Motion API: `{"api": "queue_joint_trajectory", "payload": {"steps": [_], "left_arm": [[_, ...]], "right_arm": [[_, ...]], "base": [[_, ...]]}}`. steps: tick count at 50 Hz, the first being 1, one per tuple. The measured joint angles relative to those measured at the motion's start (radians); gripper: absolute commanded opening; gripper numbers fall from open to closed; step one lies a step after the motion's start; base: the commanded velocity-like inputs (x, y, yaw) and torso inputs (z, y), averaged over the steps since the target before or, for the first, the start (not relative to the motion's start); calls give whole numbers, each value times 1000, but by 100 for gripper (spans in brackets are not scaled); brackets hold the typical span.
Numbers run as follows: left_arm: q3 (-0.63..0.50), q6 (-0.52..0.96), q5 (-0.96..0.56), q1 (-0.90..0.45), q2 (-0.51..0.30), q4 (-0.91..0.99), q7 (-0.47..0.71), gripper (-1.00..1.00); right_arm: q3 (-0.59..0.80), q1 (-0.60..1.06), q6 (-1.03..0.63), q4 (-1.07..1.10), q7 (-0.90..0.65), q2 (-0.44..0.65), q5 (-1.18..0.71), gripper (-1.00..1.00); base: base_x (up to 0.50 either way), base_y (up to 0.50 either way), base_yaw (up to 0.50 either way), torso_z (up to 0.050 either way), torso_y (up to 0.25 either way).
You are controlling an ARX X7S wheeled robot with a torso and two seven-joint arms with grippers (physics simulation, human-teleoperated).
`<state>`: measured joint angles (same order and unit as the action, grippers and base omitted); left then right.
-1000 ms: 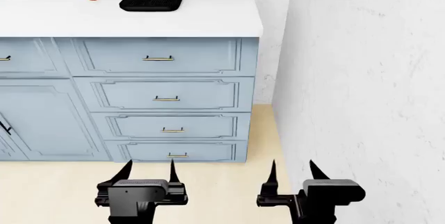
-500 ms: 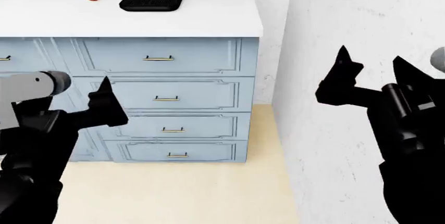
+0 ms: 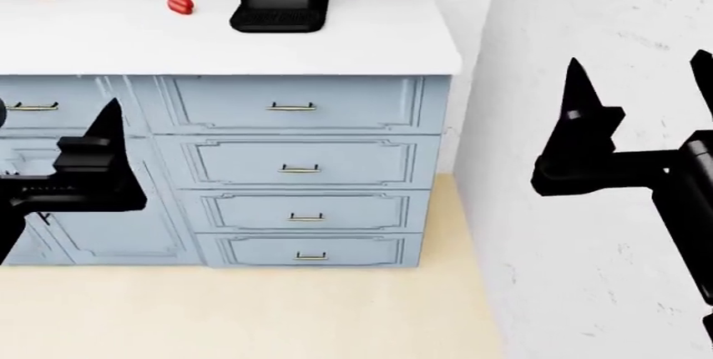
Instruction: Pick the bell pepper from the counter and place it in the cabinet.
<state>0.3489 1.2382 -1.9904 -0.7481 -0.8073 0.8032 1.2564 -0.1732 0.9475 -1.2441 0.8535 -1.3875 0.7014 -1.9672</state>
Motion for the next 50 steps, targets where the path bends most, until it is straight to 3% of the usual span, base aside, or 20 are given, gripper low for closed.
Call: {"api": "queue_joint_trajectory", "payload": {"steps": [18, 50], "left_arm": [[66, 22, -35, 17, -24, 12, -4, 100], [137, 56, 36, 70, 18, 34, -84, 100]], "right_arm": [[-1, 19, -23, 13, 16, 14, -2, 100], [-5, 1, -34, 37, 76, 4, 55, 100]], "base": [[91, 493, 0, 49, 8], [229, 444, 0, 0, 0]]}}
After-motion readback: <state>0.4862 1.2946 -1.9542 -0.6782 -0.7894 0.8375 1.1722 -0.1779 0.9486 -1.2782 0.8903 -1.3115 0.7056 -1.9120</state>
